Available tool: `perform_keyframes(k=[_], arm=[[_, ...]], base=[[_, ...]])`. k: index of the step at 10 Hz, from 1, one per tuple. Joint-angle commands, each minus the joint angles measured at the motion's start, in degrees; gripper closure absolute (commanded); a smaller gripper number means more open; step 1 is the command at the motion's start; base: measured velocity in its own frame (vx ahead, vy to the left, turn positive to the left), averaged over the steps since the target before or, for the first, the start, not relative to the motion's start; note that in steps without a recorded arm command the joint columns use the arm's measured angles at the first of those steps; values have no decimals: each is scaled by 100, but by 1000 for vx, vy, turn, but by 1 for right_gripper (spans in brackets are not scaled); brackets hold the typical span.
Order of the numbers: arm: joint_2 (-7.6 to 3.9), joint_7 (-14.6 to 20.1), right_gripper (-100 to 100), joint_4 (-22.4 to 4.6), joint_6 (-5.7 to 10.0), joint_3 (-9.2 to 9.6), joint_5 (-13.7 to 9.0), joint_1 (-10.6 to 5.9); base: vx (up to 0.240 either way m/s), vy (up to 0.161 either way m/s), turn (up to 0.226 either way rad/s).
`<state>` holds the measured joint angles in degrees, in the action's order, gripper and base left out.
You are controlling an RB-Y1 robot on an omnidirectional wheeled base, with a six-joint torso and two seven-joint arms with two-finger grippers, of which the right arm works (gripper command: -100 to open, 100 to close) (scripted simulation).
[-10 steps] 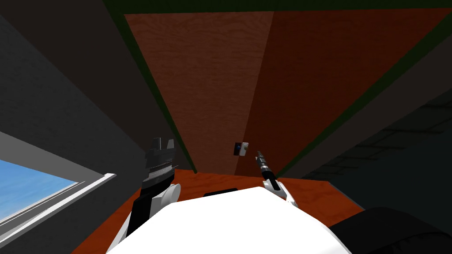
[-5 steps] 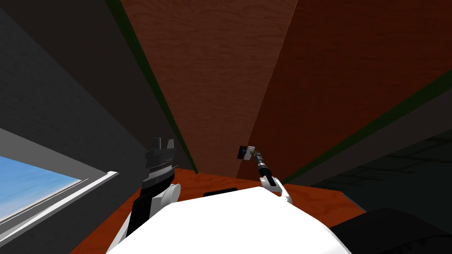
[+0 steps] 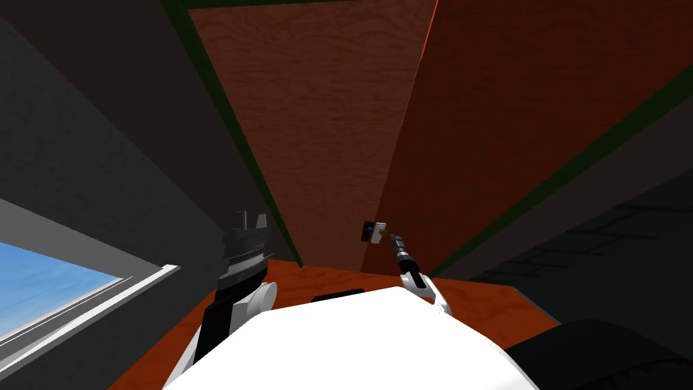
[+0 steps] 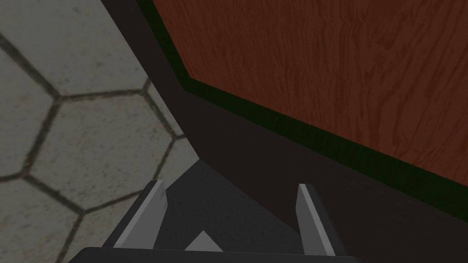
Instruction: Pull the door open
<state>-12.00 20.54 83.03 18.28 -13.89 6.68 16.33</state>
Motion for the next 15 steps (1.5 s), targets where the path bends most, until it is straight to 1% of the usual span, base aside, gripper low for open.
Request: perform_keyframes(k=[1,2,4,6,8,9,10,11,12,13,14,15], arm=[[-46,8,-100,-30,-10,-97,-13,91],[-60,16,-100,-29,-5,-124,-17,142],[-55,40,-100,16,32,-97,-9,221],[-5,70,-100,109,100,46,19,245],[73,96,-100,226,178,259,60,192],[39,105,-100,286,108,203,42,270],[-7,87,-100,205,85,53,18,331],[-36,72,-100,147,67,-45,2,362],[-53,61,-100,110,55,-106,-8,378],[-87,34,-100,25,31,-236,-29,402],[-104,3,-100,-53,13,-329,-45,384],[-97,-12,-100,-76,12,-336,-47,348]], base=[[-197,-43,-116],[-164,17,-38],[-184,53,-14],[-178,107,46],[-117,111,97],[-35,39,19],[-20,-17,-142],[-13,-49,-150],[4,-63,-85],[57,-84,-102],[118,-112,-104],[171,-90,-21]])
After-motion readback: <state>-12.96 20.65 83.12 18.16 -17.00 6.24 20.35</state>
